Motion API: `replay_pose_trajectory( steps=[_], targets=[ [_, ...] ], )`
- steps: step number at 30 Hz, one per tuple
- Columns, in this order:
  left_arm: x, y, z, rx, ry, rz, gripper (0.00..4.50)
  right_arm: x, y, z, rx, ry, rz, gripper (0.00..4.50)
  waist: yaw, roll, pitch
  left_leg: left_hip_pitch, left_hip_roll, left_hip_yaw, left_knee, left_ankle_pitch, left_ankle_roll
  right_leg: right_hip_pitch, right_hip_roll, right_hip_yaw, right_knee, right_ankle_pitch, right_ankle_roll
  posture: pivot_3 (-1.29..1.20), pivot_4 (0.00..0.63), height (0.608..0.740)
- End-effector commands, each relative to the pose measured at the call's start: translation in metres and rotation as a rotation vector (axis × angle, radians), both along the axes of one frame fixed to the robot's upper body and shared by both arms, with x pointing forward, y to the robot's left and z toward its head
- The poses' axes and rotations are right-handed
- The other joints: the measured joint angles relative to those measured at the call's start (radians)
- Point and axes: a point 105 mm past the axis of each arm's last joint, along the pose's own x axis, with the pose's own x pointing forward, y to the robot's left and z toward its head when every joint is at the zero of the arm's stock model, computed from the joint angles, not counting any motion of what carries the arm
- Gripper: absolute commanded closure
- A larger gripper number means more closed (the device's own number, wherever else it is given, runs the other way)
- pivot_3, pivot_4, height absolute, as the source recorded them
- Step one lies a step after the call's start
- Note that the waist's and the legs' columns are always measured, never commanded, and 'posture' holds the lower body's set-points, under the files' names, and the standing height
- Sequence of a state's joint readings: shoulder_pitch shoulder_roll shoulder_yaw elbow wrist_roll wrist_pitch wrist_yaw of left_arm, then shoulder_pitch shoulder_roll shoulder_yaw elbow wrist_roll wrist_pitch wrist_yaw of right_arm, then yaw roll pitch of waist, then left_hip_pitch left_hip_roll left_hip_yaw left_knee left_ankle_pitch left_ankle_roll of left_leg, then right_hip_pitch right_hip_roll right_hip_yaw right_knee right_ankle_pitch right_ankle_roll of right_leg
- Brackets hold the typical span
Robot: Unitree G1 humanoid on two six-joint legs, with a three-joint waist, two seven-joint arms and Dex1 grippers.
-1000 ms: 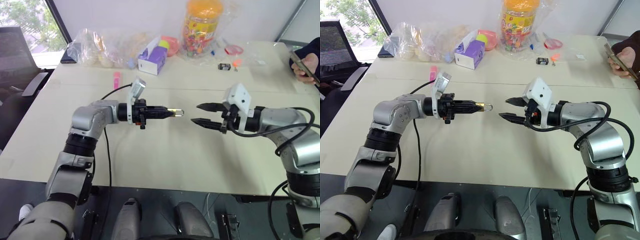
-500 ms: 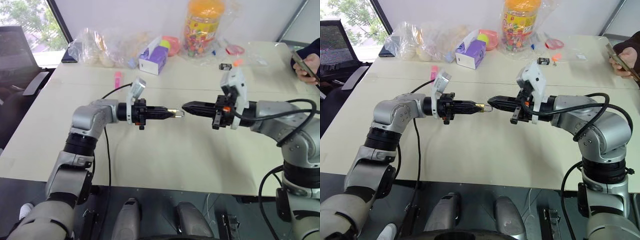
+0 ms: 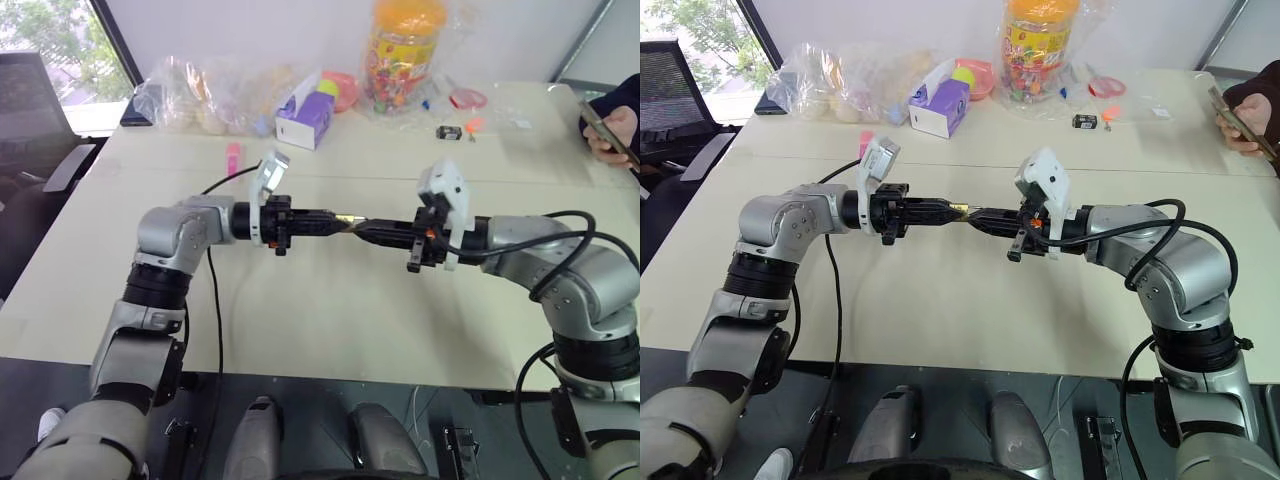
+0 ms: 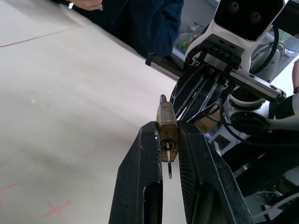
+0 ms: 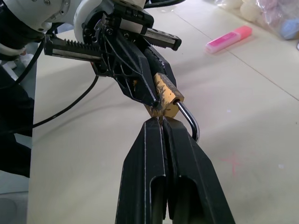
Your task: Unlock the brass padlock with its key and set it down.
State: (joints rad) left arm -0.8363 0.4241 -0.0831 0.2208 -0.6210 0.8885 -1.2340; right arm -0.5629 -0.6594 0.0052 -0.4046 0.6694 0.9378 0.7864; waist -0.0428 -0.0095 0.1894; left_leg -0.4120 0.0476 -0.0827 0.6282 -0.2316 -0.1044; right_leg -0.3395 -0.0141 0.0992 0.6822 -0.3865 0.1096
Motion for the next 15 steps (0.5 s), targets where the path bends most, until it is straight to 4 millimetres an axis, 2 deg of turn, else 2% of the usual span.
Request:
replay_pose_trajectory(
  steps=[1, 10, 15],
  targets=[
    [-0.014, -0.006, 0.023, -0.048, -0.086, -0.086, 4.50, 0.011, -0.010, -0.001, -0.007, -0.016, -0.068, 4.45, 0.000, 0.000, 0.000, 0.000, 0.000, 0.000, 0.000, 0.000, 0.000, 0.000, 0.000, 0.000, 0.000, 0.000, 0.000, 0.00, 0.150, 0.740],
    [-0.020, -0.005, 0.018, -0.023, -0.087, -0.094, 4.50, 0.022, -0.020, 0.006, 0.004, -0.035, -0.112, 4.45, 0.001, -0.001, 0.001, 0.000, 0.000, 0.000, 0.000, 0.000, 0.000, 0.000, 0.000, 0.000, 0.000, 0.000, 0.000, 0.00, 0.150, 0.740],
    [-0.014, -0.005, 0.023, -0.040, -0.094, -0.067, 4.50, 0.014, -0.018, -0.003, -0.028, -0.013, -0.076, 4.45, 0.000, -0.001, 0.001, 0.000, 0.000, 0.000, 0.000, 0.000, 0.000, 0.000, 0.000, 0.000, 0.000, 0.000, 0.000, 0.00, 0.150, 0.740]
  ],
)
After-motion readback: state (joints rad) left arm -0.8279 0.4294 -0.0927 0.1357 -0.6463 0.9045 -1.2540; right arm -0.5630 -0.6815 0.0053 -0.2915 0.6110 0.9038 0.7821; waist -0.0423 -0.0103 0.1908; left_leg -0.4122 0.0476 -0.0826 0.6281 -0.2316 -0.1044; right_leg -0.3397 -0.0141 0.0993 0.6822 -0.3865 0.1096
